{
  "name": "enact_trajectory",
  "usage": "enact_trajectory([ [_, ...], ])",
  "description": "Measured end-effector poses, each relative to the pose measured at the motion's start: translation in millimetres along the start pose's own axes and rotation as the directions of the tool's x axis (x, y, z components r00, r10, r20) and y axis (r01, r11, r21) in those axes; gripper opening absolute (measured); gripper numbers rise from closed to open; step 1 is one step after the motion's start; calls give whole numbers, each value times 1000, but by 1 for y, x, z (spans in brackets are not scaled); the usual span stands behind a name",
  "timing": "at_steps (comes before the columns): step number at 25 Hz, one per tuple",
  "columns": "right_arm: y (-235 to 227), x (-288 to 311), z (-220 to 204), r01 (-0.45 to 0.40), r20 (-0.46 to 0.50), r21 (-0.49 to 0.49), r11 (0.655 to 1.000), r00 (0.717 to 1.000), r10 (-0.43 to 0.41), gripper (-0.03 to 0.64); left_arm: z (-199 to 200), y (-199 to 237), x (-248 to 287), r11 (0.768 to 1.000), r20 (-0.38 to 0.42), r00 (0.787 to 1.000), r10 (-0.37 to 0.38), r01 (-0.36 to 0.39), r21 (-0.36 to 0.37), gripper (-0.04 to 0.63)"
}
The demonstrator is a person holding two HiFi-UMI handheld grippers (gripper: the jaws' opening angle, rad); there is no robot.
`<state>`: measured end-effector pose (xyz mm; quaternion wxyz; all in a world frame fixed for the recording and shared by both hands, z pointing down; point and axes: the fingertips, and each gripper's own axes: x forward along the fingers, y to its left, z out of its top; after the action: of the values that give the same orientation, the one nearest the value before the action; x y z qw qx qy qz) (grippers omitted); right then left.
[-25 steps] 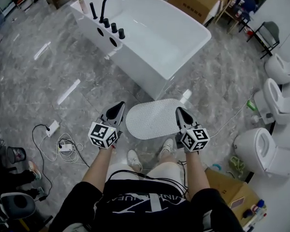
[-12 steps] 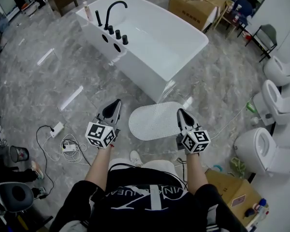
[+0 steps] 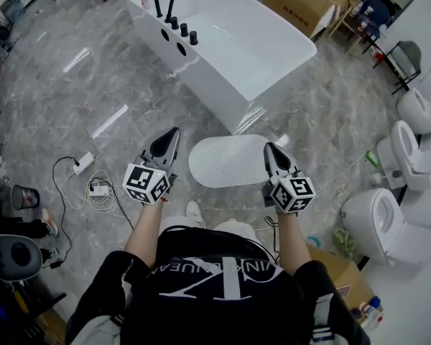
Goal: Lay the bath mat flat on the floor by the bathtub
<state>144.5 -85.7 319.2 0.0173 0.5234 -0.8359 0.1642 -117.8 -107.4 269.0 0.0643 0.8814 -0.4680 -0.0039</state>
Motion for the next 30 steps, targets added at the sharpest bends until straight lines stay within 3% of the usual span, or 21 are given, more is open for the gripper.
enact_trajectory([
  [16, 10, -45, 5, -68, 17, -33, 997, 998, 69, 26, -6, -53, -47, 996, 14, 997, 81, -81, 31, 14],
  [30, -2, -65, 12, -100, 21, -58, 993, 995, 101, 26, -3, -82, -50, 992, 29, 992, 121, -122, 37, 14],
])
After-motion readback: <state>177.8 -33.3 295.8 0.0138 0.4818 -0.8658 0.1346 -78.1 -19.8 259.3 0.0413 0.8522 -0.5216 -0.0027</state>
